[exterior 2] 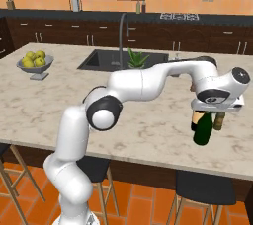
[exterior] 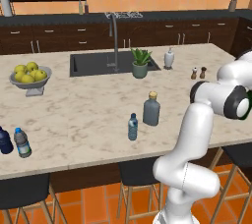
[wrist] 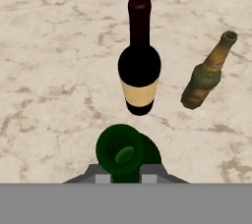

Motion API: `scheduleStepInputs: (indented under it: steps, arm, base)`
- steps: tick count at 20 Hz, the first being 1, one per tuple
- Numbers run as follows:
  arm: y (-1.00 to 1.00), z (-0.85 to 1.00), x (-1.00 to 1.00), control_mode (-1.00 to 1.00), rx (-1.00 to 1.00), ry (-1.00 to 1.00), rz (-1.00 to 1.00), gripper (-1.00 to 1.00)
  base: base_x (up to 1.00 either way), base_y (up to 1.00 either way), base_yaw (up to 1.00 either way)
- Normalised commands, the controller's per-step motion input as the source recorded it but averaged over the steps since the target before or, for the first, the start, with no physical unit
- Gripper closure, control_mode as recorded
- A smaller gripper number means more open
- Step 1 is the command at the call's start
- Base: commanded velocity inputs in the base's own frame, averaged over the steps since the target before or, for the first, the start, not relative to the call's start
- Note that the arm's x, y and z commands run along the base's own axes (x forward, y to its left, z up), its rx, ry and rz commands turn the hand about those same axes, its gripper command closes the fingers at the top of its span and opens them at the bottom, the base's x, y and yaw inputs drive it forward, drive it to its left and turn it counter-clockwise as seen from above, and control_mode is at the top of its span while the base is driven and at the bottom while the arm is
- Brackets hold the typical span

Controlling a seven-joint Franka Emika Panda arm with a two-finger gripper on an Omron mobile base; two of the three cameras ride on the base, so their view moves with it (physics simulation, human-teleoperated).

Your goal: Move the plastic bottles in the middle to the plastics group, and the glass bottles in the middle to the glass group.

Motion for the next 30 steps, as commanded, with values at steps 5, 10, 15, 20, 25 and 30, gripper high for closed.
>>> scheduleStepInputs:
  steps: [5, 10, 15, 20, 25, 30]
  arm:
    - [0.00, -0.12, 0.04, -1.00, 0.00, 0.00, 0.00, 1.00]
    - [0.01, -0.37, 0.14, -1.00, 0.00, 0.00, 0.01, 1.00]
    - [0.00, -0.21, 0.09, -1.00, 0.00, 0.00, 0.00, 1.00]
    - [0.00, -0.06, 0.19, -1.00, 0.00, 0.00, 0.00, 1.00]
    - [-0.02, 0.00, 0.32, -1.00, 0.00, 0.00, 0.01, 1.00]
    - [0.00, -0.06, 0.02, -1.00, 0.00, 0.00, 0.01, 1.00]
  base:
    - [0.00, 0.00, 0.00]
    - [0.00, 0.00, 0.00]
    - [0.00, 0.00, 0.00]
    - [0.00, 0.00, 0.00]
    - [0.00, 0.00, 0.00]
    - [0.00, 0.00, 0.00]
